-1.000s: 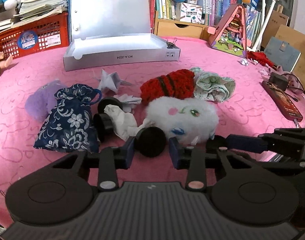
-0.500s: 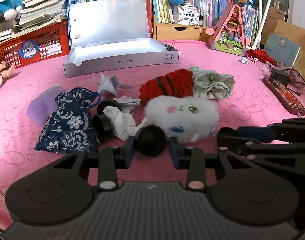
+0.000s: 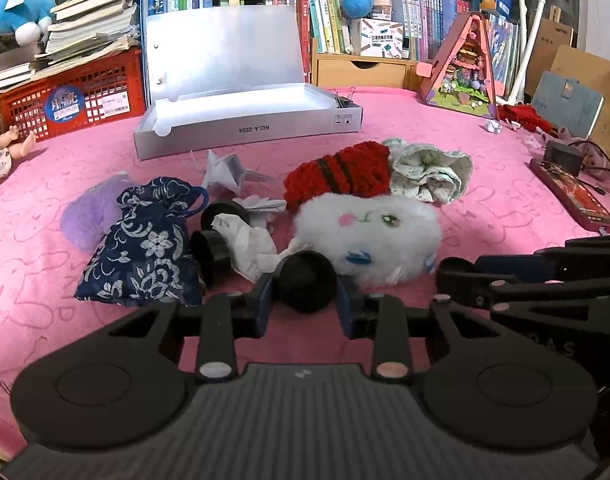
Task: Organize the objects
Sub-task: 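Lift both held black discs and carry them toward the open silver box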
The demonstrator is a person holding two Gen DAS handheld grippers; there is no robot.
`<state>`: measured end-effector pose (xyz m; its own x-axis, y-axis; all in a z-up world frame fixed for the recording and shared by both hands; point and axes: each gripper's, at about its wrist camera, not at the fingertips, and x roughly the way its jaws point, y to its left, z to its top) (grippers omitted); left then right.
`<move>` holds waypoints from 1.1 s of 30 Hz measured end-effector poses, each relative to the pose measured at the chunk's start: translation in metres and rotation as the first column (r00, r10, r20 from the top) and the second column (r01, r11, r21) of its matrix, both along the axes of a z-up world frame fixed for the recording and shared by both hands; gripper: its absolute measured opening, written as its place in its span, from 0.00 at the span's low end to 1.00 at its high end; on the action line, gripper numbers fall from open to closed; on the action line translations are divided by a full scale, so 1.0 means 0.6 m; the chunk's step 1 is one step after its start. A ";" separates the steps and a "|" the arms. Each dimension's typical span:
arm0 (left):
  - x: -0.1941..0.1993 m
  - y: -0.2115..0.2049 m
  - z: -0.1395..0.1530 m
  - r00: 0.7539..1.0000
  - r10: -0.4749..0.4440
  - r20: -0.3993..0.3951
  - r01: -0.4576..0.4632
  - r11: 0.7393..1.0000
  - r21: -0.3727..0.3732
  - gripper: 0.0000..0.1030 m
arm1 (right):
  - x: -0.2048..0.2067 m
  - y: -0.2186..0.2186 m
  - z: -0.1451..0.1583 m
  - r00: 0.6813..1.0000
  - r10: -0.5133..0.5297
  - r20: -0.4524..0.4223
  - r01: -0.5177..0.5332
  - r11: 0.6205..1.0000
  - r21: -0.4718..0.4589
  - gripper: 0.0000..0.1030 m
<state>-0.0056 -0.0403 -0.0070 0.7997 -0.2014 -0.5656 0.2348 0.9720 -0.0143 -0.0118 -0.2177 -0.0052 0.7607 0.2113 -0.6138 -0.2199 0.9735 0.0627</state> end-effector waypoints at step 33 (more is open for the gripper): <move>0.018 0.057 0.076 1.000 0.015 0.023 -0.012 0.994 -0.112 0.37 | 0.020 -0.011 0.066 0.996 0.004 0.090 -0.005 1.000 0.019 0.35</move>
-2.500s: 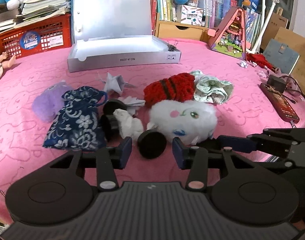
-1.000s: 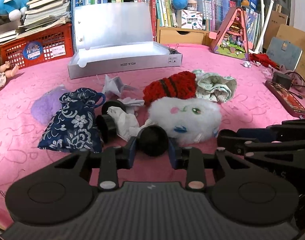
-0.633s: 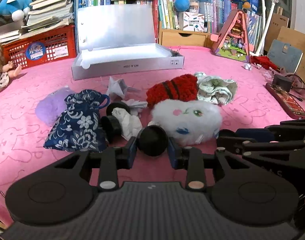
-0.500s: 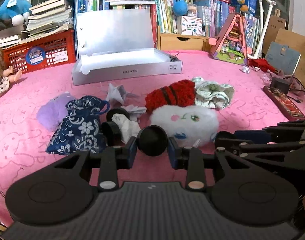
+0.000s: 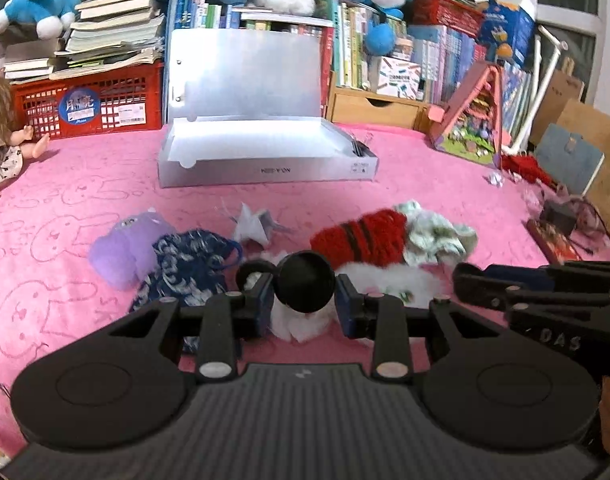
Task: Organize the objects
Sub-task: 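Lift both held black discs and carry them toward the open silver box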
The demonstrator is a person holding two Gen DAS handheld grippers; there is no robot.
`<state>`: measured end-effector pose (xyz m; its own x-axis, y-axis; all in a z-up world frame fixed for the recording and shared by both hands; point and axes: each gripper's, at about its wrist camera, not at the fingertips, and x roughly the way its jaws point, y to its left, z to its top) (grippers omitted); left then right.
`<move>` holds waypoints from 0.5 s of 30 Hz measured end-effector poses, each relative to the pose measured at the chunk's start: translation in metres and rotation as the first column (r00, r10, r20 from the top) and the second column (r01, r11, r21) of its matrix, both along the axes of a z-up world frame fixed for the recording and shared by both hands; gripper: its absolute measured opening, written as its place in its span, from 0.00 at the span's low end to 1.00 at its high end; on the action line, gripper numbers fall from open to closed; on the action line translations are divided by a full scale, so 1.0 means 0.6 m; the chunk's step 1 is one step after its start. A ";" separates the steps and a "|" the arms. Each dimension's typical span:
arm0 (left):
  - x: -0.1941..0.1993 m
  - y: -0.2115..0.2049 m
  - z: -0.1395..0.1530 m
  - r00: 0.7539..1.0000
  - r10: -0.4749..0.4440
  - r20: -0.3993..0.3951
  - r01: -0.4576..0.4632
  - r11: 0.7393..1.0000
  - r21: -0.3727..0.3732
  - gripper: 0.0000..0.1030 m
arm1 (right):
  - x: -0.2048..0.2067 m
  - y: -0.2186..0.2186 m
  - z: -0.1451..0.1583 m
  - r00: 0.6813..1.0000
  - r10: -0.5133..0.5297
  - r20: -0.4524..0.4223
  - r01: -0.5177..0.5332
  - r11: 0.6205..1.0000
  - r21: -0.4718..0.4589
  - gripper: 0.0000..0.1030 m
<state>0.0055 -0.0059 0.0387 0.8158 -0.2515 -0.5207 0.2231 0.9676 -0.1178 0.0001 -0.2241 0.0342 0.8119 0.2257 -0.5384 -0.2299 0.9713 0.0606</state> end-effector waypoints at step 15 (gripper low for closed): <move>0.099 0.050 0.066 0.999 0.032 0.018 -0.031 0.998 -0.059 0.37 | 0.094 -0.022 0.069 0.999 -0.013 0.042 0.012 1.000 0.029 0.35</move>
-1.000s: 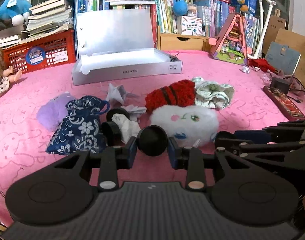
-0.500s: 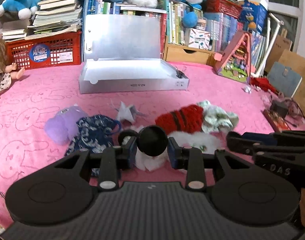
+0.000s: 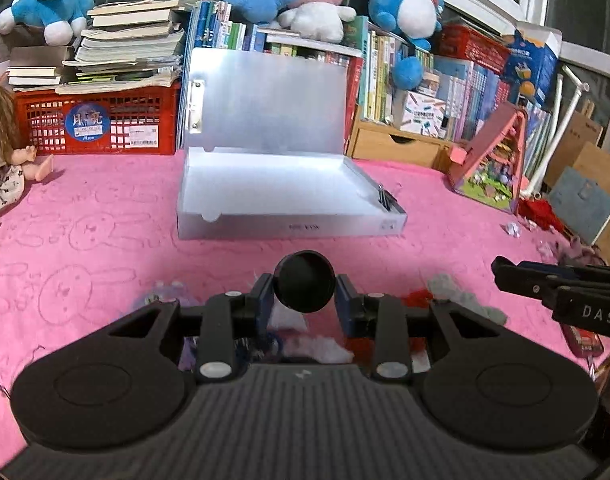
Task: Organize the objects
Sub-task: 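Lift both held black discs and carry them toward the open silver box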
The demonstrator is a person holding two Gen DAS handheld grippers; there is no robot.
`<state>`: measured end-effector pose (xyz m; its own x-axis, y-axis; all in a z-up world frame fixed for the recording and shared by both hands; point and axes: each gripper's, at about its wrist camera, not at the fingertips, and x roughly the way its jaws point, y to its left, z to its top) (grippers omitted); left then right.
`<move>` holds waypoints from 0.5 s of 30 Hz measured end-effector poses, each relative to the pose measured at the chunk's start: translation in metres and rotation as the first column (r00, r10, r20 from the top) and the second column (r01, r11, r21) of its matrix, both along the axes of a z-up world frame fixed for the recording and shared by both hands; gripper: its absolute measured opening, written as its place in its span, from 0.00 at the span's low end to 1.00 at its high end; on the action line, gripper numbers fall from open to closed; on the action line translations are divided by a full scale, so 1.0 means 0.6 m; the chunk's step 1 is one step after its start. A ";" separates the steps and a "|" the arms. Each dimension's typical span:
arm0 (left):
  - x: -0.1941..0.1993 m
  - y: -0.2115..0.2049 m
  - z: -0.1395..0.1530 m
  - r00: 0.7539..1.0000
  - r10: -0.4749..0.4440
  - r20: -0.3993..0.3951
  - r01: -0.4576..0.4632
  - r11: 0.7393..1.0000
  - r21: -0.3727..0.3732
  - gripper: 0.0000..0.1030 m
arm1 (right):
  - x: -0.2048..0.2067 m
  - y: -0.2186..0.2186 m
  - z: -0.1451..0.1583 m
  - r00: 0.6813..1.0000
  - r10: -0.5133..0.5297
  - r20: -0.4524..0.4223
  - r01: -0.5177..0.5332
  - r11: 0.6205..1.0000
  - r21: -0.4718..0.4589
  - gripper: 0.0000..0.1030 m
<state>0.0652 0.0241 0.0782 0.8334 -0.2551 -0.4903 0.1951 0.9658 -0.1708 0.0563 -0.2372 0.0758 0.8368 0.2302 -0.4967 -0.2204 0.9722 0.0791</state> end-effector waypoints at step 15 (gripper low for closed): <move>0.124 0.022 0.031 0.999 0.033 -0.016 -0.034 0.999 -0.029 0.37 | 0.118 -0.017 0.026 0.999 -0.031 -0.018 0.031 0.999 -0.013 0.35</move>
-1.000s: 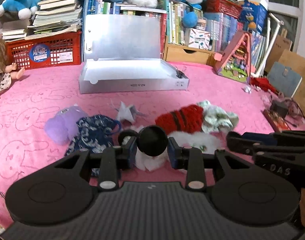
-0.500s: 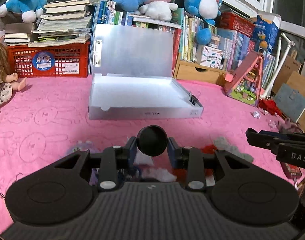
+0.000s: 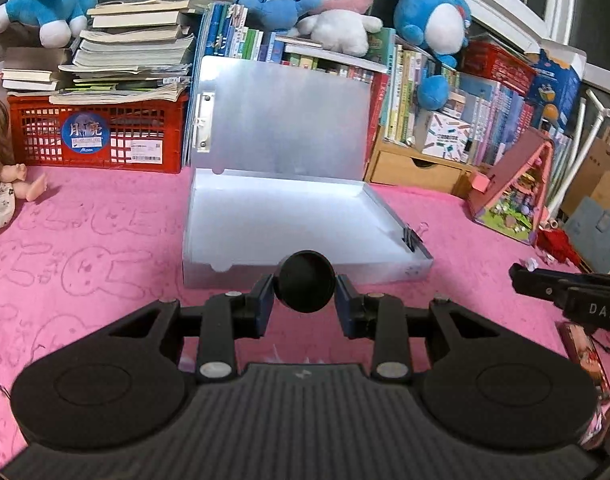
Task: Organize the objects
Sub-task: 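Lift both held black discs and carry them toward the open silver box, then lower both discs into the silver box and open both tools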
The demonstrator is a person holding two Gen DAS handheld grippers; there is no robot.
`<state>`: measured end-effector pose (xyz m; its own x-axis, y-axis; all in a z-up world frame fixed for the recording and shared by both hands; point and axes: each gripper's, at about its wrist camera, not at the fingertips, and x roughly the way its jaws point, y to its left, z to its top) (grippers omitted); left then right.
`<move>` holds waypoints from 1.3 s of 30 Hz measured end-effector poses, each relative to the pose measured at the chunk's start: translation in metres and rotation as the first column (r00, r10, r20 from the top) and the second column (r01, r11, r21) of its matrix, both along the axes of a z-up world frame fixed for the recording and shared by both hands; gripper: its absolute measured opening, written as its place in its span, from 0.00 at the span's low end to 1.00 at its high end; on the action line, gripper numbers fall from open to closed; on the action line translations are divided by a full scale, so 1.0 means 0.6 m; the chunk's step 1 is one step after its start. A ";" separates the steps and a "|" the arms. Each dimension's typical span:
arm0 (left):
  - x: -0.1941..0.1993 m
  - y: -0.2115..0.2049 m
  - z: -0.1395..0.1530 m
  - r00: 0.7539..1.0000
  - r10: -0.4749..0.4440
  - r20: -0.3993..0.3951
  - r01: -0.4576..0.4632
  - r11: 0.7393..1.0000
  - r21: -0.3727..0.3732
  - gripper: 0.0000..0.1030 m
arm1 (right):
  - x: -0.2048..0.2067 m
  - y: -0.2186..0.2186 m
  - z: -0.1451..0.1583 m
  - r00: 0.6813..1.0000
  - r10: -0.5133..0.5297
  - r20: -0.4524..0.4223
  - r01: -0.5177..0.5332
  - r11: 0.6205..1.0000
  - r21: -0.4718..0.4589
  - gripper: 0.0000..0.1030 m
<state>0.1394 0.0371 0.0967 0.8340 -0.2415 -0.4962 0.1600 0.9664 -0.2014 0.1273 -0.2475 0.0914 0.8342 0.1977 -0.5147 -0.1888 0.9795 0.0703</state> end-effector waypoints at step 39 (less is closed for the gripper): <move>0.283 0.019 -0.074 0.974 0.028 -0.225 -0.031 0.999 -0.009 0.37 | 0.293 0.053 -0.079 0.953 0.037 -0.300 -0.006 0.994 0.105 0.35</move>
<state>0.3093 0.0485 0.0523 0.7079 -0.2259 -0.6692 0.0808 0.9672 -0.2410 0.3029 -0.2156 0.0438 0.6385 0.2783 -0.7175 -0.1645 0.9601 0.2261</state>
